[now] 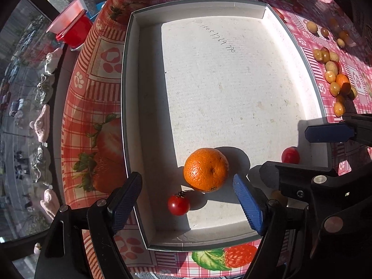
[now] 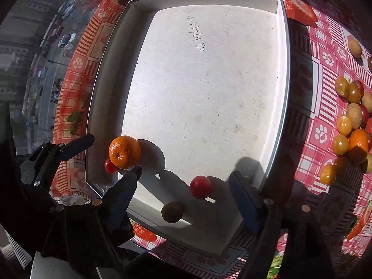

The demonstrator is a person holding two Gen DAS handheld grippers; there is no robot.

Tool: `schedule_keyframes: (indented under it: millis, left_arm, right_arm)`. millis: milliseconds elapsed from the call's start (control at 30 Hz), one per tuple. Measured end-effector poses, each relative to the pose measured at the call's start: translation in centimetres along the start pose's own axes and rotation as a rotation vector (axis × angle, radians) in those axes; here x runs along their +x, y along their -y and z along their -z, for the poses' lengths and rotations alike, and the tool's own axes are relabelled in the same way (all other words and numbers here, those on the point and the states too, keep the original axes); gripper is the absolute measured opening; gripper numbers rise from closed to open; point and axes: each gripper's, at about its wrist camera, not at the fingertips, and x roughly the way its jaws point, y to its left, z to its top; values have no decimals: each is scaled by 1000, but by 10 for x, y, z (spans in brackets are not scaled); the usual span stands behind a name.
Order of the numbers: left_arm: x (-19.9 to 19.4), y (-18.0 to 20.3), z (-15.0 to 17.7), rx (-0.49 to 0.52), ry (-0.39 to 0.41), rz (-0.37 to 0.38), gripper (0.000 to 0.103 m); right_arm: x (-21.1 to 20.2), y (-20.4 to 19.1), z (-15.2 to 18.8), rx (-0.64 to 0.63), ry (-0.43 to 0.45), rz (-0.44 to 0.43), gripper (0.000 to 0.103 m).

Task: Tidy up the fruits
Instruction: 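Lower the mandarin into the tray with the left tool while the right tool releases its tomato there, then grasp a yellow cherry tomato with the left tool while the right tool grasps another yellow fruit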

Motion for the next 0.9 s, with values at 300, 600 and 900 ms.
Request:
schedule_keyframes:
  millis: [300,600,900]
  left_arm:
    - [-21,19,-9,49,37,-1,82]
    - [-46,68,-28,135,83,31,82]
    - [-62,120,-65,237,133,73,82]
  right_arm:
    - [-44,23,4,65,100,-14,90]
    - [-65,92,45,249,145,49,90]
    - [-66,166,91,423,105,134,90]
